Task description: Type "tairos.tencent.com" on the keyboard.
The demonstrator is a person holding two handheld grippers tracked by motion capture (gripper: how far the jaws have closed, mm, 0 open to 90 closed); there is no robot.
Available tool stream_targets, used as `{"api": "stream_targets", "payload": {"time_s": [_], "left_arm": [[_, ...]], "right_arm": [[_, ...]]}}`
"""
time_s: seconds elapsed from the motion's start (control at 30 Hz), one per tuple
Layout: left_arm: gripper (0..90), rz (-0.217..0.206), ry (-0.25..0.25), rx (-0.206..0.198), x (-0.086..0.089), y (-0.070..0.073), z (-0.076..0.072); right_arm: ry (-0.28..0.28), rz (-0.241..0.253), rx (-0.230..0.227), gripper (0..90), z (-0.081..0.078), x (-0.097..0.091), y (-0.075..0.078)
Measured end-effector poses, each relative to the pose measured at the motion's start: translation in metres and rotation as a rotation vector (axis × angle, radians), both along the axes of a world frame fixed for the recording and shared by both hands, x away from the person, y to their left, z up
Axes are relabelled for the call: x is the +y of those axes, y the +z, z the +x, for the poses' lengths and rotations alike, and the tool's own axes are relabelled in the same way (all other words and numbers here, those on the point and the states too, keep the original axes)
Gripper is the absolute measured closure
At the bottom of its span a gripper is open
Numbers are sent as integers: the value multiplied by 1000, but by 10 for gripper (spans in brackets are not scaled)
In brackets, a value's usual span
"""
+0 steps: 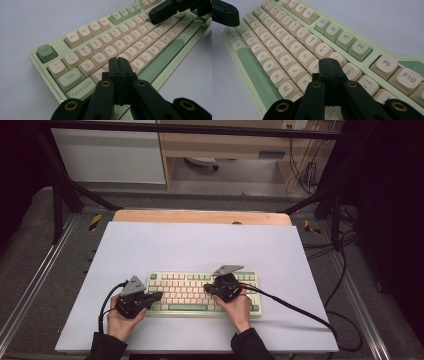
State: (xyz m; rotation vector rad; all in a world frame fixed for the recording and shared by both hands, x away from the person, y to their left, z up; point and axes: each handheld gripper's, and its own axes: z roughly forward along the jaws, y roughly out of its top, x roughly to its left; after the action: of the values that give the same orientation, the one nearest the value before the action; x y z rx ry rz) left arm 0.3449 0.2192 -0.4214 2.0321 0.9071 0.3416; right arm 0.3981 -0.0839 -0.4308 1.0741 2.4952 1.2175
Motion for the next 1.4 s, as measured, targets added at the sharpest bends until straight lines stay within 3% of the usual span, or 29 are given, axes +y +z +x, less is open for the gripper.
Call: {"api": "stream_targets", "payload": {"time_s": [0.7, 1.03, 1.4], "left_arm": [[900, -3, 10, 3, 3, 0, 2], [900, -6, 16, 2, 4, 1, 3], [900, -10, 18, -2, 6, 1, 2]], "right_arm": [[30, 14, -35, 900, -17, -10, 26], [55, 37, -22, 900, -25, -5, 28], [91, 33, -8, 900, -29, 10, 18]]}}
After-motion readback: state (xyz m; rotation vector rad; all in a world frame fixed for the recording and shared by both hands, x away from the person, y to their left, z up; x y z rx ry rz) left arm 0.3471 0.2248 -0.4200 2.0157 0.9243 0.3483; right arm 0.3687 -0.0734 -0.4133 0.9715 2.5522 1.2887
